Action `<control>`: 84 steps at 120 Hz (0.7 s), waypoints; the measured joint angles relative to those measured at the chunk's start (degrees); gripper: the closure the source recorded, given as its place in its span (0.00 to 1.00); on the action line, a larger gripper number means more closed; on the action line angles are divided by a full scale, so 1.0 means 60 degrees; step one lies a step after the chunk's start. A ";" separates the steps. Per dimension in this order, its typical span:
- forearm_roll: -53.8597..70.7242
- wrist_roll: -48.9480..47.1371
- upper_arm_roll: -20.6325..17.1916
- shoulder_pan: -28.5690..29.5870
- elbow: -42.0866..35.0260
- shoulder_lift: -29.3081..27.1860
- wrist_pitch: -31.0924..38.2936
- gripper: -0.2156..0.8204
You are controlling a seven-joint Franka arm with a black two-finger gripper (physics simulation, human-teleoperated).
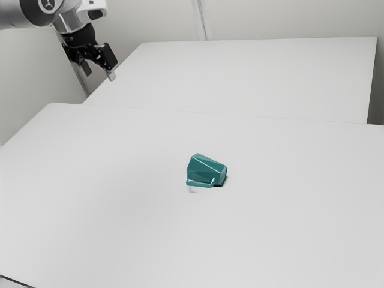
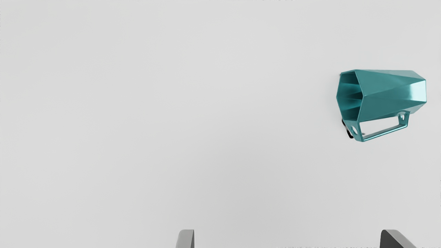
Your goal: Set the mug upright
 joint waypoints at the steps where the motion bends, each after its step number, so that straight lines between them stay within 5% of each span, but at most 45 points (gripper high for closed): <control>1: 0.0007 0.0000 -0.0001 -0.0013 -0.0002 -0.0006 0.0000 0.22; 84: -0.0718 -0.0329 0.0026 -0.0407 -0.1469 -0.0327 0.0541 0.23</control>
